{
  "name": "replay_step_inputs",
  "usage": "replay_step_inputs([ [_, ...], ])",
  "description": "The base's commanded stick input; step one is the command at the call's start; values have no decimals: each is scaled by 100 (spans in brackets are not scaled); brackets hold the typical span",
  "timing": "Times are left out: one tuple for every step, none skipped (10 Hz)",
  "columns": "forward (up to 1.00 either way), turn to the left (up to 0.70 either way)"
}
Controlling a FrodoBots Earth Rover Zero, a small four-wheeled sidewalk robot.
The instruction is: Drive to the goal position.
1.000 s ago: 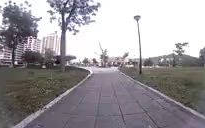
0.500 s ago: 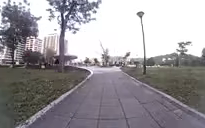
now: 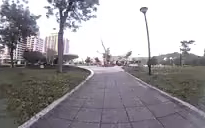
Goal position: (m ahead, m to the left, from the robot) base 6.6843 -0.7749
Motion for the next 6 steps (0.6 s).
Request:
replay_step_inputs([
  [9,0],
  [59,0],
  [100,-2],
  [100,-16],
  [100,-29],
  [100,-2],
])
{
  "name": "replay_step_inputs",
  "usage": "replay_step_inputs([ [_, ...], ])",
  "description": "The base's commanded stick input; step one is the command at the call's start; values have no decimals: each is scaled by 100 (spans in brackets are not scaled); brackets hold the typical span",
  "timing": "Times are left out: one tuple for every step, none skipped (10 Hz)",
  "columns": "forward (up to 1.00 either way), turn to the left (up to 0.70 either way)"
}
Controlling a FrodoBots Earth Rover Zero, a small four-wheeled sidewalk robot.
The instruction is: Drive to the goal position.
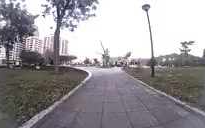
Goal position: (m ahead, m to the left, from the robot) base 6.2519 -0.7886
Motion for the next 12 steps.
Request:
replay_step_inputs([
  [100,-15],
  [100,-27],
  [100,-40],
  [100,-1],
  [100,-28],
  [100,-32],
  [100,-18],
  [100,-5],
  [100,0],
  [100,0],
  [100,0],
  [100,0],
])
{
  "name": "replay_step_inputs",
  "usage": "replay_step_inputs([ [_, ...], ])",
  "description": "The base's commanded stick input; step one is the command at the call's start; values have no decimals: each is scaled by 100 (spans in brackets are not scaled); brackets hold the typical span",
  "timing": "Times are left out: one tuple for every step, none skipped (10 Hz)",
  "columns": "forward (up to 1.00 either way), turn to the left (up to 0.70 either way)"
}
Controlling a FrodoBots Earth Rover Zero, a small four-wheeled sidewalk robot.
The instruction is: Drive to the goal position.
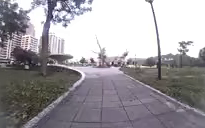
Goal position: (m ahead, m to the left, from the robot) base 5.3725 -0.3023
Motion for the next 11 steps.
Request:
replay_step_inputs([
  [100,0],
  [100,0],
  [100,0],
  [100,0],
  [100,0],
  [100,0],
  [100,0],
  [100,0],
  [100,0],
  [100,0],
  [100,0],
])
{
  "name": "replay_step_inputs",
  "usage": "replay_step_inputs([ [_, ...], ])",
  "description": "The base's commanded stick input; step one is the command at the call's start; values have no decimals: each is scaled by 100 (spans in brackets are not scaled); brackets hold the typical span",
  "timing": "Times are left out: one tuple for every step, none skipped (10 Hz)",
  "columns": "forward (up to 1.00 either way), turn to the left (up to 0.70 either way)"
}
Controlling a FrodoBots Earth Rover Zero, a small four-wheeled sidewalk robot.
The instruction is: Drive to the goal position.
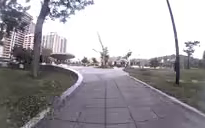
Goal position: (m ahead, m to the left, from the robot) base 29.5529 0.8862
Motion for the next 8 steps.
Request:
replay_step_inputs([
  [100,0],
  [100,0],
  [100,0],
  [100,0],
  [100,0],
  [100,0],
  [100,0],
  [100,-6],
])
